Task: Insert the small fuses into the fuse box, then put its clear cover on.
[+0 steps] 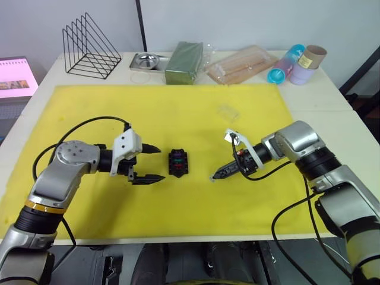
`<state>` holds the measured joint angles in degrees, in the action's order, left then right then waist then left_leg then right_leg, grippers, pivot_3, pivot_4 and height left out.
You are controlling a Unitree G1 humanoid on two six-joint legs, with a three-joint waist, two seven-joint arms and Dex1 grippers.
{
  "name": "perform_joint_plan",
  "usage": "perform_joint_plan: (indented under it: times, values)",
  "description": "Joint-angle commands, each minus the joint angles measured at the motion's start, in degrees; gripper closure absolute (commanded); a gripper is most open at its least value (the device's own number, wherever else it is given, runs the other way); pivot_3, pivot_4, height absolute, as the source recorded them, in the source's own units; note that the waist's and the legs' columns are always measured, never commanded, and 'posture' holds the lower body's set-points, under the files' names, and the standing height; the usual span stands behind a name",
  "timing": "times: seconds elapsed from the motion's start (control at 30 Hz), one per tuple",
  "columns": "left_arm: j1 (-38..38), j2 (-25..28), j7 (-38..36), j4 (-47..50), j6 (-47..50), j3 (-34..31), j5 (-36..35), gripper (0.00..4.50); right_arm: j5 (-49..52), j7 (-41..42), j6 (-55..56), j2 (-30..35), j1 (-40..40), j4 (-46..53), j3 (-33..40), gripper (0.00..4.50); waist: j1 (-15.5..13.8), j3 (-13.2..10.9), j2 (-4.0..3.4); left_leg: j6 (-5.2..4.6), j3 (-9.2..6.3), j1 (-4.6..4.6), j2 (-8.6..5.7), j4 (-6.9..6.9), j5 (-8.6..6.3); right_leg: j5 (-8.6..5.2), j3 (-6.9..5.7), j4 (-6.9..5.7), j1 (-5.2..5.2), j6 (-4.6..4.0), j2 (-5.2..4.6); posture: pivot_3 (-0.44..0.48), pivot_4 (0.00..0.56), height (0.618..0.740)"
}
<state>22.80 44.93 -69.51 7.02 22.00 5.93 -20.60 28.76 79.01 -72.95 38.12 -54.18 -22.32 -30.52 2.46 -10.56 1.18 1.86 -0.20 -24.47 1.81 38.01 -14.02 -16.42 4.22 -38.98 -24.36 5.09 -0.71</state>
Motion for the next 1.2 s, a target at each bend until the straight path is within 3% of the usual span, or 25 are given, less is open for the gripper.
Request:
perform_joint_plan:
  times: [0.03, 0.23, 0.33, 0.47, 0.57, 0.87, 1.07, 1.2]
  values:
    - [0.16, 0.12, 0.39, 1.65, -0.48, -1.0, -0.29, 0.0, 0.3, -0.46, -0.65, 0.03, -0.01, 1.19, 2.09, 4.47, 0.0, 0.0, 0.0, 0.0, 0.0, 0.0, 0.0, 0.0, 0.0, 0.0, 0.0, 0.0, 0.0, 0.0, 0.0, 0.0, 0.15, 0.74]
    - [0.55, -0.16, 0.36, 1.2, -0.68, -0.87, -0.21, 0.0, 2.59, -3.59, -4.52, 0.07, 0.86, 3.43, 7.11, 4.47, -0.05, 0.0, 0.0, 0.0, 0.0, 0.0, 0.0, 0.0, 0.0, 0.0, 0.0, 0.0, 0.0, 0.0, -0.01, 0.0, 0.15, 0.74]
    - [0.75, -0.37, 0.47, 0.89, -0.79, -0.8, -0.06, 0.0, 3.93, -8.09, -7.27, -1.4, 1.34, 4.55, 12.95, 4.47, -0.01, 0.0, 0.0, 0.0, -0.01, 0.0, 0.0, 0.0, 0.0, 0.0, 0.0, -0.01, 0.0, 0.0, -0.01, 0.0, 0.15, 0.74]
    - [0.46, -0.42, 0.95, 0.96, -0.83, -1.23, -0.08, 0.0, 4.64, -22.77, -18.35, -7.74, 5.26, 11.9, 29.92, 4.47, -0.03, 0.0, 0.0, 0.0, -0.04, 0.0, 0.01, -0.01, 0.0, 0.0, 0.0, -0.03, 0.0, 0.0, 0.0, 0.0, 0.15, 0.74]
    - [-0.32, -0.32, 1.39, 1.28, -1.06, -1.49, -0.1, 0.0, 9.84, -34.56, -19.55, -11.91, 9.22, 12.77, 38.41, 4.47, -0.09, 0.01, 0.02, 0.0, -0.07, 0.0, 0.01, -0.02, 0.0, 0.0, 0.01, -0.04, 0.0, 0.0, -0.01, 0.0, 0.15, 0.74]
    - [-1.71, -0.47, 2.58, 2.6, -0.75, -1.77, -0.53, 0.0, 35.45, -70.22, -19.55, -23.22, 25.05, 28.53, 51.41, 4.47, 0.14, 0.02, 0.02, 0.0, -0.05, -0.01, 0.02, -0.03, 0.0, 0.01, 0.04, -0.04, 0.02, 0.0, 0.01, 0.0, 0.15, 0.74]
    - [-1.19, -0.74, 2.57, 2.04, -1.13, -1.42, -0.38, 0.0, 43.45, -91.44, -19.55, -31.62, 25.72, 28.86, 59.77, 4.47, 0.14, 0.03, 0.01, 0.0, -0.03, 0.01, 0.02, -0.04, 0.0, 0.0, 0.05, -0.04, 0.02, 0.0, 0.02, 0.0, 0.15, 0.74]
    - [-0.83, -1.02, 2.64, 1.64, -1.33, -1.23, -0.22, 0.0, 48.4, -100.45, -19.54, -34.22, 26.24, 28.48, 61.51, 4.47, 0.1, 0.03, 0.0, 0.0, -0.02, 0.01, 0.02, -0.04, 0.0, 0.0, 0.05, -0.03, 0.02, 0.0, 0.02, 0.0, 0.15, 0.74]
